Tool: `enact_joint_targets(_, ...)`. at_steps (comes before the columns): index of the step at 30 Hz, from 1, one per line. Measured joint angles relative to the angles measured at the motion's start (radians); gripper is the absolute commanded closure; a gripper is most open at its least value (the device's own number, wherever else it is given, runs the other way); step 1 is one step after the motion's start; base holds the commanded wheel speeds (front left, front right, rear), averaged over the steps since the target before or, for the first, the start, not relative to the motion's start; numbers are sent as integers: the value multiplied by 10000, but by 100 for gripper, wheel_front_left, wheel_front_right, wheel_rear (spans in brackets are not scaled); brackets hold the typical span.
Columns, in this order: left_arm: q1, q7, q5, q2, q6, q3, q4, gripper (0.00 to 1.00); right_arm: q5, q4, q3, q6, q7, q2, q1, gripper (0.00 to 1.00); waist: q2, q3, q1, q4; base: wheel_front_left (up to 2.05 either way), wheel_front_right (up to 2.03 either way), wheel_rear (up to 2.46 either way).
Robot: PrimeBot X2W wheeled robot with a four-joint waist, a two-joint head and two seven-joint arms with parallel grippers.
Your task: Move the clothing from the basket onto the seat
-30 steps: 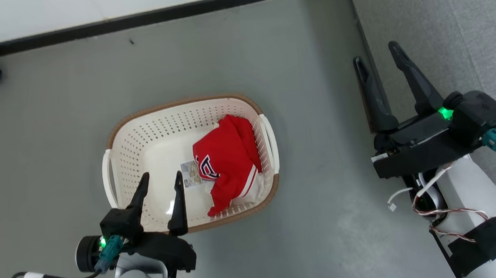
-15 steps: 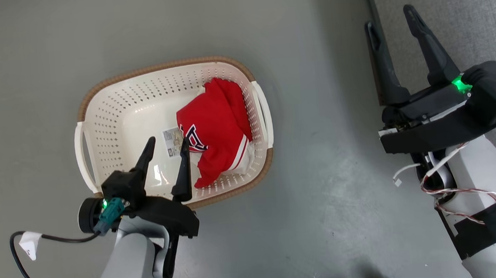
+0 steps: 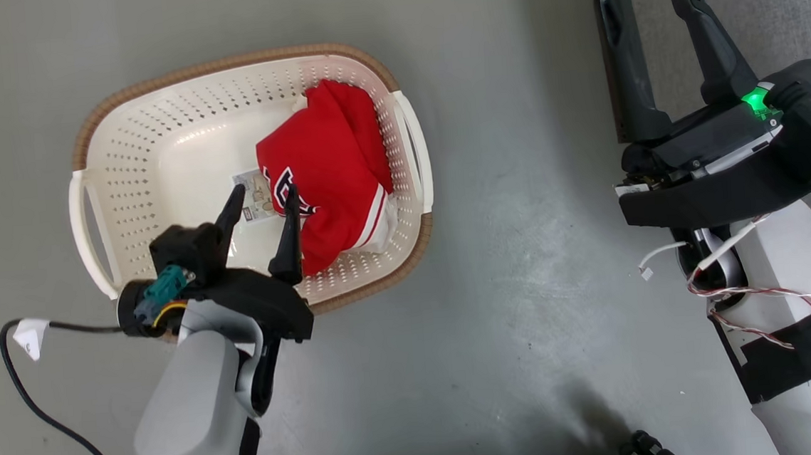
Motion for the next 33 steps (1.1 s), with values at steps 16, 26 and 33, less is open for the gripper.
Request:
enact_joint_targets(16,-1392,1248,-1003,-4,-167,111,1791,0,-25,-140,-140,2,0,136,-205,0,-1,1028,0,-458,0,0,0)
enact_joint_targets(26,-1963,1923,-1231,-4,-167,0,2543,0,-69,-276,-207,2,0,167,-324,0,-1,1410,-1,-555,0,0,0)
enact_joint_targets(33,-2398,2190,-1233,0,-174,-138,2838,0,-69,-355,-247,6,0,173,-340,0,-1,1649,0,-626,0,0,0)
